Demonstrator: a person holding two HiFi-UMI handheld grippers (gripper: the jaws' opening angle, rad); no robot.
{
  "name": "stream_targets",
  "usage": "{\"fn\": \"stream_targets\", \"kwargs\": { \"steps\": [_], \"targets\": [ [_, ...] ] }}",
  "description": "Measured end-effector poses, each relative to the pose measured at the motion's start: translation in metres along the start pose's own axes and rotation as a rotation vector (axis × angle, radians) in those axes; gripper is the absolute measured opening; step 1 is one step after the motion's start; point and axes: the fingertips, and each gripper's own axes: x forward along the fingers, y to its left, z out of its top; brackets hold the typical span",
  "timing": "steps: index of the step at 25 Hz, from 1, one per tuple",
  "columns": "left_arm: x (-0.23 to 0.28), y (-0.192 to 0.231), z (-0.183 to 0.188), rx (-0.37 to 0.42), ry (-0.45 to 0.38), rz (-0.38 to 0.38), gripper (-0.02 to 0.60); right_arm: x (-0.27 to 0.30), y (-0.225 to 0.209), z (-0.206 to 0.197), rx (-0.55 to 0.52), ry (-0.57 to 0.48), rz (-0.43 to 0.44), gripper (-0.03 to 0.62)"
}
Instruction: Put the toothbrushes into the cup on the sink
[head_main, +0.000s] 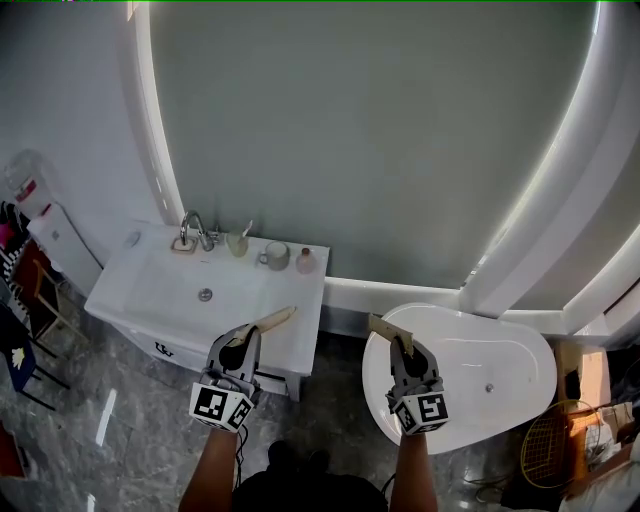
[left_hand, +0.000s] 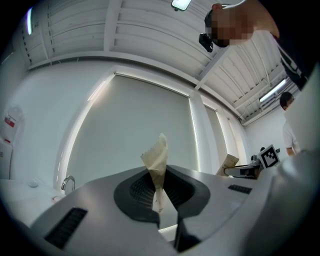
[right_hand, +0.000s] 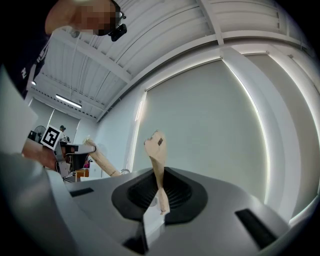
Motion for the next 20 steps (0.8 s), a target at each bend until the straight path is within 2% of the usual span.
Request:
{"fn": "stream_targets", "kwargs": {
  "steps": [13, 20],
  "targets": [
    [-0.003, -0.022, -0.001, 0.036, -0.002, 0.037, 0.045, -0.005, -0.021, -0.008, 0.012, 0.008, 0.046, 0.048],
    [-0.007, 0.000, 0.001, 0.044, -0.012, 0.093, 0.046, 0.007, -0.017, -0.010, 0.012, -0.003, 0.071, 0.048]
  ]
}}
